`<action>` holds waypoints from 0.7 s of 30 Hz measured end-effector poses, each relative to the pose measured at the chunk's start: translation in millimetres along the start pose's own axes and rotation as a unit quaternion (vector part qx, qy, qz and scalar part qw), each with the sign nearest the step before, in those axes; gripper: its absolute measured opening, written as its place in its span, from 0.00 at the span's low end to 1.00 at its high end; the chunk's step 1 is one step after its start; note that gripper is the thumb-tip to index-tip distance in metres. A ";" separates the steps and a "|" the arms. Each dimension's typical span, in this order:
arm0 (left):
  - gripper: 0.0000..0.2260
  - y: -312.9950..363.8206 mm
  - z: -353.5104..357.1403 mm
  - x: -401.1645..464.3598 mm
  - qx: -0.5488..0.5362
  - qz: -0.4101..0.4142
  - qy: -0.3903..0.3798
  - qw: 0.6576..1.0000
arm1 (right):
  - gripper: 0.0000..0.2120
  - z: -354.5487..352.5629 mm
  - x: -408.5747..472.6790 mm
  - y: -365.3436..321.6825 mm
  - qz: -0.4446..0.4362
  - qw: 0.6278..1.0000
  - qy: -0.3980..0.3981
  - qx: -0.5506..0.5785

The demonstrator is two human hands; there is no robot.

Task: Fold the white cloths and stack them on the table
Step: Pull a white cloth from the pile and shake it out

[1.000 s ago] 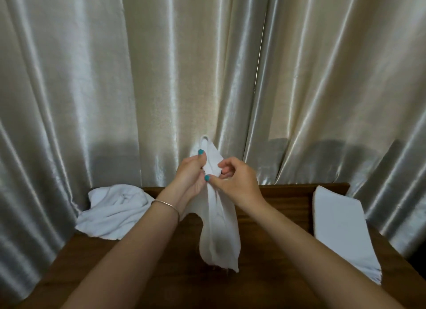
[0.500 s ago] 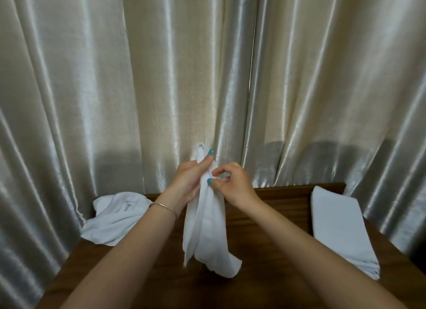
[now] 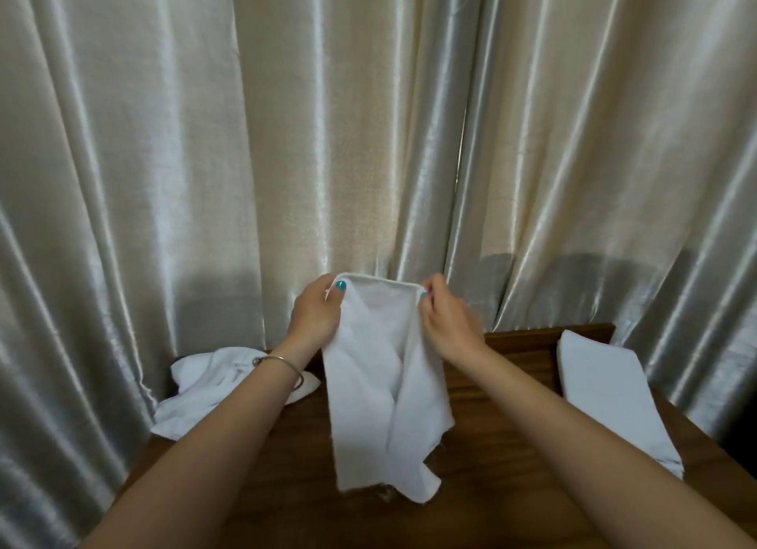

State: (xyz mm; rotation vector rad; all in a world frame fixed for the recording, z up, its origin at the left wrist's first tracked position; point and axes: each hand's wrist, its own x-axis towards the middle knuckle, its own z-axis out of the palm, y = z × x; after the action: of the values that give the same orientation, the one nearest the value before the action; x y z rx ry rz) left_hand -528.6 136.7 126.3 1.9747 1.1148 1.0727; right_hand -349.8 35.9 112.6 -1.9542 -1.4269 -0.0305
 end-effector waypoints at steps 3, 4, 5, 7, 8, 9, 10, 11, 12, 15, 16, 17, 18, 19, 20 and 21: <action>0.15 -15.3 -23.4 13.4 0.150 0.076 -0.035 0.985 | 0.04 -10.6 9.4 3.6 -0.043 0.999 -0.005 0.015; 0.16 -17.7 -29.0 15.1 0.178 0.096 -0.048 0.978 | 0.05 -13.1 11.4 3.7 -0.061 0.998 -0.013 0.026; 0.16 -19.0 -34.2 15.3 0.191 0.111 -0.063 0.973 | 0.04 -15.3 13.8 3.8 -0.074 0.997 -0.020 0.032; 0.15 -22.9 -42.7 13.0 0.206 0.127 -0.097 0.965 | 0.03 -21.1 19.9 4.2 -0.086 0.996 -0.030 0.025; 0.14 -26.0 -45.7 10.3 0.224 0.130 -0.114 0.959 | 0.03 -24.2 22.7 5.3 -0.093 0.995 -0.038 0.015; 0.11 -30.1 -47.6 8.4 0.241 0.127 -0.131 0.953 | 0.02 -27.2 25.1 6.7 -0.104 0.993 -0.051 0.007; 0.07 -34.2 -48.4 6.1 0.253 0.112 -0.142 0.950 | 0.02 -30.1 26.5 6.9 -0.117 0.991 -0.068 0.001; 0.04 -39.5 -48.2 4.4 0.259 0.093 -0.148 0.950 | 0.01 -32.6 27.2 6.1 -0.131 0.988 -0.085 0.002; 0.05 -44.9 -47.6 1.8 0.266 0.065 -0.148 0.950 | 0.02 -34.8 27.4 5.0 -0.142 0.985 -0.098 0.012; 0.11 -66.4 -47.2 -7.3 0.309 0.006 -0.167 0.936 | 0.06 -43.2 27.0 2.8 -0.157 0.981 -0.101 0.061; 0.11 -73.2 -47.8 -11.5 0.313 -0.004 -0.177 0.933 | 0.06 -47.2 26.2 4.0 -0.145 0.980 -0.109 0.082; 0.11 -80.4 -48.2 -14.2 0.309 -0.009 -0.183 0.933 | 0.06 -51.7 25.1 5.8 -0.125 0.978 -0.130 0.103; 0.11 -85.5 -49.1 -16.5 0.296 -0.012 -0.183 0.937 | 0.08 -56.3 24.4 8.7 -0.102 0.975 -0.160 0.115; 0.12 -89.1 -50.3 -17.1 0.278 -0.012 -0.176 0.944 | 0.11 -60.4 25.1 13.5 -0.082 0.972 -0.192 0.106; 0.12 -90.4 -52.2 -16.8 0.258 -0.012 -0.160 0.953 | 0.12 -63.3 27.5 19.9 -0.066 0.971 -0.220 0.066; 0.12 -90.5 -54.3 -15.6 0.239 -0.007 -0.139 0.961 | 0.10 -65.3 30.6 27.0 -0.053 0.971 -0.234 0.006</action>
State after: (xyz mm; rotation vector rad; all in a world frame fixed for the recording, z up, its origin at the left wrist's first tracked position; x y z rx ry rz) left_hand -615.0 170.2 73.5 2.3896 1.3117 0.5172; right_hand -290.8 21.6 160.0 -1.9519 -1.8241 0.4153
